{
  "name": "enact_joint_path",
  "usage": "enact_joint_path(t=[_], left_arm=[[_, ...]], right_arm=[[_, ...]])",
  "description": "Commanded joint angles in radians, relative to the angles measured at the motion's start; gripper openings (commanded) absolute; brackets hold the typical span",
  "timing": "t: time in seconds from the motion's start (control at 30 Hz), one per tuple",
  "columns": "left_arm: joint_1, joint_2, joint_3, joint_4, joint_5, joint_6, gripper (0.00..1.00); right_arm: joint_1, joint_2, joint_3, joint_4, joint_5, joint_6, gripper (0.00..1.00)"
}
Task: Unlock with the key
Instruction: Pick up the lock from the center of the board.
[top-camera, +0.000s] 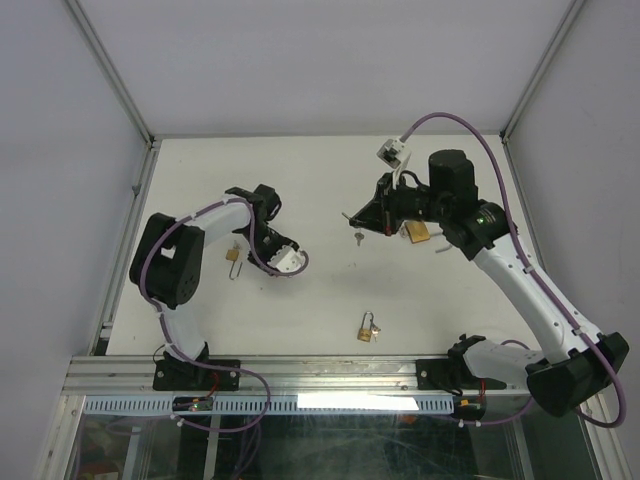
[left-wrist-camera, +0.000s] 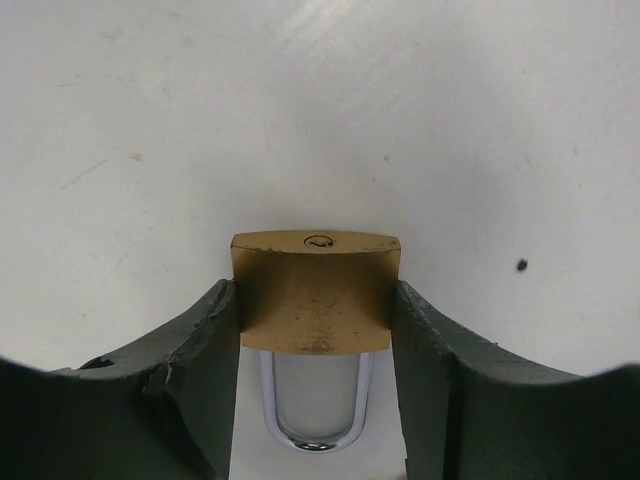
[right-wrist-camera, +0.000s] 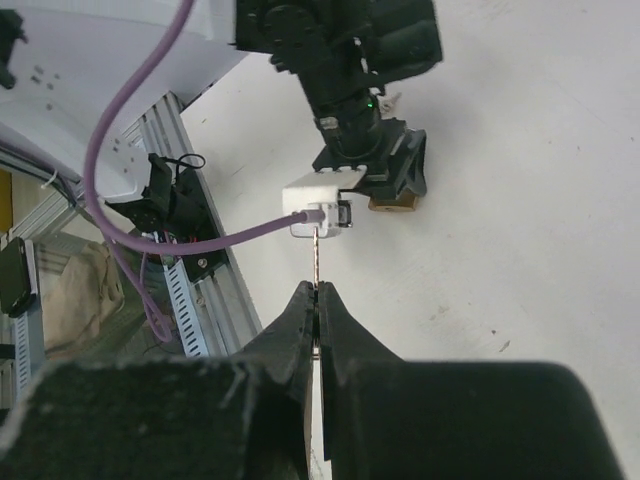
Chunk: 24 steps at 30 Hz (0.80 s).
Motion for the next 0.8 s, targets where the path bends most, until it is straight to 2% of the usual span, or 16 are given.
enact_joint_path(t=[0.0, 0.17, 0.2, 0.3, 0.4, 0.63, 0.77], left_arm=[[0.016, -0.176, -0.077, 0.236, 0.226, -0.188, 0.00], [0.017, -0.430, -0.229, 0.570, 0.322, -0.414, 0.00], [0.017, -0.519, -0.270, 0.640, 0.325, -0.470, 0.00], [0.010, -0.652, -0.322, 0.821, 0.298, -0.636, 0.00], [-0.011, -0.745, -0.327, 0.922, 0.245, -0.747, 0.00], [-0.111, -0.858, -0.307, 0.969, 0.136, -0.768, 0.00], [-0.144, -0.875, -0.294, 0.941, 0.092, -0.688, 0.00]], right_arm=[[-0.021, 0.004, -0.002, -0.037, 0.081, 0.082, 0.00], [-0.017, 0.043, 0.005, -0.086, 0.154, 0.149, 0.00], [-0.011, 0.053, 0.012, -0.093, 0.168, 0.164, 0.00], [0.037, 0.087, 0.047, -0.102, 0.217, 0.193, 0.00], [0.105, 0.142, 0.125, -0.142, 0.291, 0.192, 0.00], [0.168, 0.211, 0.256, -0.103, 0.289, 0.245, 0.00], [0.185, 0.239, 0.340, -0.162, 0.307, 0.232, 0.00]])
